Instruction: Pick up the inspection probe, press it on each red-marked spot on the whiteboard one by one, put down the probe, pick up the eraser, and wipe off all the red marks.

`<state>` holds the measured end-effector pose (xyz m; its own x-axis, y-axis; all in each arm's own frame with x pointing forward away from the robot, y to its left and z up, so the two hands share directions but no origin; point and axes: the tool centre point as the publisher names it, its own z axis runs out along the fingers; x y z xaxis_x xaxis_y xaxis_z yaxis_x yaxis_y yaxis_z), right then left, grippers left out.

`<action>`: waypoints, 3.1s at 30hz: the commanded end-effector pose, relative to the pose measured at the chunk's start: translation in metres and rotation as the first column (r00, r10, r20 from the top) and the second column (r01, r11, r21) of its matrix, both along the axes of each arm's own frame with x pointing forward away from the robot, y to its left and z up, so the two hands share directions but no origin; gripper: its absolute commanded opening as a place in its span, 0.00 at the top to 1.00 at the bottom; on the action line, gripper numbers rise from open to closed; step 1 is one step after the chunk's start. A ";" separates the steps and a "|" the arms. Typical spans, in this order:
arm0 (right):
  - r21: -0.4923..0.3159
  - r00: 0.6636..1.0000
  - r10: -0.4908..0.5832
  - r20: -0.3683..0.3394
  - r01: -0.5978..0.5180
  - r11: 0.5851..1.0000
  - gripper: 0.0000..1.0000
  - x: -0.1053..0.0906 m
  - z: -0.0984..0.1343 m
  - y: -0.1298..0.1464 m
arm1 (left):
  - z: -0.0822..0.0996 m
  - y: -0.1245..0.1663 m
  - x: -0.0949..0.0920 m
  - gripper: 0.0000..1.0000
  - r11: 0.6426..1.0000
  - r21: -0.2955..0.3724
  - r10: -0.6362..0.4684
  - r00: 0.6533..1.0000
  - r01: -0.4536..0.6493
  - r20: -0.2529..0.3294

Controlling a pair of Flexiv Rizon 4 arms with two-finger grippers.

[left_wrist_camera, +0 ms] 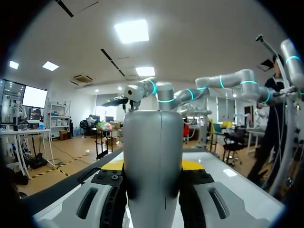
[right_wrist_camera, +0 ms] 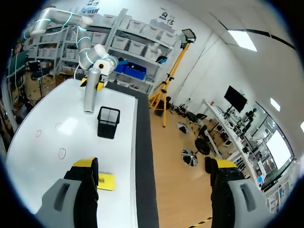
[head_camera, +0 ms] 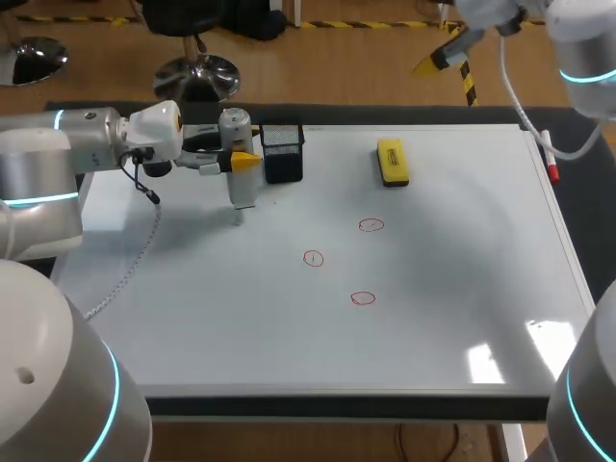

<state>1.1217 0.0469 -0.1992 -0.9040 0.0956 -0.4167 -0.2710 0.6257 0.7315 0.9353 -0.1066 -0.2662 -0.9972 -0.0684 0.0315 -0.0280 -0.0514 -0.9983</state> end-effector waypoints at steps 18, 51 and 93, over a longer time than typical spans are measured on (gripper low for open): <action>-0.396 0.861 0.473 -0.189 -0.508 0.765 0.00 -0.039 -0.027 0.017 | 0.000 0.000 0.000 1.00 1.000 -0.001 0.000 1.000 0.000 0.001; -0.724 0.640 0.763 -0.093 -0.569 0.390 0.00 -0.085 -0.085 0.016 | 0.000 0.000 0.000 1.00 1.000 -0.001 0.000 1.000 0.000 0.001; -0.693 0.361 0.899 -0.248 -0.715 0.096 0.00 -0.095 -0.100 0.024 | 0.000 0.000 0.000 1.00 1.000 -0.001 0.000 1.000 0.000 0.001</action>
